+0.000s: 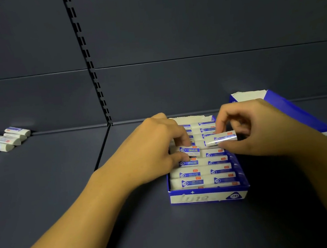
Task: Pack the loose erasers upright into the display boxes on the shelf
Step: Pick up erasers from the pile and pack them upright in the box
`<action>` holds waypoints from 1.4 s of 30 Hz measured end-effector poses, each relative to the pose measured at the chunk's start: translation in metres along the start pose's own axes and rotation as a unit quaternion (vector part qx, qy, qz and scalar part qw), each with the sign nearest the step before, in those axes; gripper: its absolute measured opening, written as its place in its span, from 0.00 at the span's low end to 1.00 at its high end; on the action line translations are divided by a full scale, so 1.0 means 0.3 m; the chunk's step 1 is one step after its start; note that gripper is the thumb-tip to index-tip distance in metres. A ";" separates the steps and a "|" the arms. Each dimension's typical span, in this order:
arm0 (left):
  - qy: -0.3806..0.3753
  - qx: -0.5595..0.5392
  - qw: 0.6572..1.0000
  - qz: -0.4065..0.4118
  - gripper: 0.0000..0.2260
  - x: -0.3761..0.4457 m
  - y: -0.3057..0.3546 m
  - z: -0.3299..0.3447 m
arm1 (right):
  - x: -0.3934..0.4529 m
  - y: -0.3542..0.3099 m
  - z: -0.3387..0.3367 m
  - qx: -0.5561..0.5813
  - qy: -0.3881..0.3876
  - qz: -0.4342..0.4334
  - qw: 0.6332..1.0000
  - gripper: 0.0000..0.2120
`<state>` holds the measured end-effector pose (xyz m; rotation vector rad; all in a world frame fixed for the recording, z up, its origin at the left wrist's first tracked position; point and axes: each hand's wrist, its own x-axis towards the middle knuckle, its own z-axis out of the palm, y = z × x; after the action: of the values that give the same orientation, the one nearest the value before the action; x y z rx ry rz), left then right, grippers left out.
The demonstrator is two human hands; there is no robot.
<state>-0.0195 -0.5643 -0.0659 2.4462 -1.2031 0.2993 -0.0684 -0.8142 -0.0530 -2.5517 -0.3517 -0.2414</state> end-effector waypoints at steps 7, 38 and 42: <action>-0.045 0.021 0.997 -0.050 0.11 0.000 0.000 -0.009 | 0.014 -0.015 -0.004 -0.051 -0.035 0.002 0.998 0.11; -0.036 0.026 0.998 -0.039 0.10 -0.005 -0.003 -0.018 | 0.009 -0.058 0.038 -0.166 -0.096 -0.020 0.981 0.13; -0.035 0.029 0.998 -0.032 0.10 -0.004 -0.007 -0.013 | 0.021 -0.063 0.040 -0.161 -0.110 -0.009 0.981 0.09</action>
<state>-0.0187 -0.5606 -0.0634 2.5603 -1.1575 0.2346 -0.0670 -0.7910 -0.0520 -2.9050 -0.4510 -0.0212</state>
